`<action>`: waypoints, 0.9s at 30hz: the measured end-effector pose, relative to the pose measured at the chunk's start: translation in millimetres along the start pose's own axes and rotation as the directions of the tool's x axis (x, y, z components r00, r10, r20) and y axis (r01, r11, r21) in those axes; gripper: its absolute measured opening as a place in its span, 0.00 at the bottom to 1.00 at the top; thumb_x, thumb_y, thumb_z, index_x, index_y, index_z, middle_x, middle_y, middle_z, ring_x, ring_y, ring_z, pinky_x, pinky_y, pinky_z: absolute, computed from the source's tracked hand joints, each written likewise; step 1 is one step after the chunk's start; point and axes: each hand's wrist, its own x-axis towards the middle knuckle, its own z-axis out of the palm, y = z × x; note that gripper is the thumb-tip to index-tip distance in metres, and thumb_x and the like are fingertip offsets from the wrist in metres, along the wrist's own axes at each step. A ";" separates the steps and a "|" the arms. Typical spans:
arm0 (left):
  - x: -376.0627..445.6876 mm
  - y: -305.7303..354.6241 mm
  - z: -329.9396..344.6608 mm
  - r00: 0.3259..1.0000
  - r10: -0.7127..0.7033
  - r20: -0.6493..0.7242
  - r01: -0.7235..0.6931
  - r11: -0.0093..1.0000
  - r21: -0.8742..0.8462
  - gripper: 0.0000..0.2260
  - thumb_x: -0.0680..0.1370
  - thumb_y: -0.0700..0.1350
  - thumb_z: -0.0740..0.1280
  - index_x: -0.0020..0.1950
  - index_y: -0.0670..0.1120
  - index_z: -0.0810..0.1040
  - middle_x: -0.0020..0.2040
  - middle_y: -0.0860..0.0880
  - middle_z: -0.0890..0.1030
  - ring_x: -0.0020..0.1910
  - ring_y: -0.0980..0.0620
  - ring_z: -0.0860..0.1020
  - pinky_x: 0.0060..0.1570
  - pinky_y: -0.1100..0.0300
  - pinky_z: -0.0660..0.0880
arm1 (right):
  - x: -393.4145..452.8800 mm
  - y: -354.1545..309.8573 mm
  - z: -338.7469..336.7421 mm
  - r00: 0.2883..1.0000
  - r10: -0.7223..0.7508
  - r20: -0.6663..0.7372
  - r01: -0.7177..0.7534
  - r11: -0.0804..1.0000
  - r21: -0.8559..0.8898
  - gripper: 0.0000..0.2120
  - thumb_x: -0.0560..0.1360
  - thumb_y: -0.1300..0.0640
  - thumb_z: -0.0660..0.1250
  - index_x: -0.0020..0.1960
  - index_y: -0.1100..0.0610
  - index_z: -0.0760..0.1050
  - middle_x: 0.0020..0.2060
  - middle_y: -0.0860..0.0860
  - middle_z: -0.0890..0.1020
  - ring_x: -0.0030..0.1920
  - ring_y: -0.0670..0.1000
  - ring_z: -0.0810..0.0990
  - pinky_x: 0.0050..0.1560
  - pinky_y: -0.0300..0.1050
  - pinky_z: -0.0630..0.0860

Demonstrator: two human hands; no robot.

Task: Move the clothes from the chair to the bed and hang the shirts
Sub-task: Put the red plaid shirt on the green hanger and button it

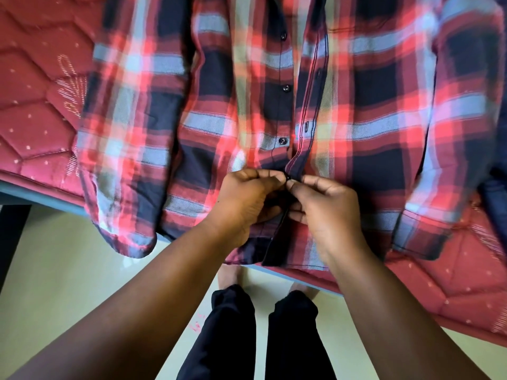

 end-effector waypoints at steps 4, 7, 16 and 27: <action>1.9 -2.0 -3.0 1.000 -0.004 0.023 0.005 0.998 -0.058 0.05 0.77 0.38 0.69 0.43 0.46 0.81 0.32 0.52 0.82 0.30 0.58 0.80 0.28 0.65 0.76 | 0.7 -3.6 -6.5 0.990 0.079 0.119 -0.095 0.986 0.134 0.05 0.74 0.63 0.72 0.45 0.54 0.80 0.35 0.49 0.84 0.35 0.47 0.81 0.37 0.41 0.80; 2.3 -4.7 -3.3 1.000 0.004 0.031 -0.003 0.999 -0.045 0.04 0.77 0.38 0.69 0.44 0.45 0.81 0.35 0.50 0.83 0.34 0.56 0.80 0.29 0.65 0.76 | 0.7 -1.3 -7.3 0.988 0.095 0.123 -0.116 0.978 0.175 0.06 0.75 0.63 0.71 0.42 0.54 0.80 0.35 0.48 0.84 0.36 0.48 0.81 0.37 0.41 0.80; 5.9 -12.8 -1.5 0.995 0.088 0.050 -0.091 0.993 0.070 0.05 0.77 0.39 0.69 0.43 0.47 0.81 0.35 0.52 0.84 0.38 0.55 0.82 0.37 0.62 0.79 | 1.0 5.9 -4.7 0.999 0.002 0.039 -0.007 0.993 0.121 0.07 0.74 0.64 0.72 0.40 0.54 0.79 0.37 0.53 0.83 0.36 0.51 0.82 0.39 0.45 0.80; 9.1 -13.8 3.5 0.992 0.128 -0.016 -0.127 0.991 0.042 0.07 0.77 0.37 0.69 0.40 0.46 0.81 0.33 0.51 0.82 0.33 0.57 0.80 0.34 0.66 0.77 | 9.5 10.2 -14.9 0.987 0.024 0.158 -0.052 0.982 0.181 0.08 0.77 0.60 0.66 0.41 0.56 0.81 0.37 0.54 0.84 0.38 0.53 0.83 0.40 0.47 0.78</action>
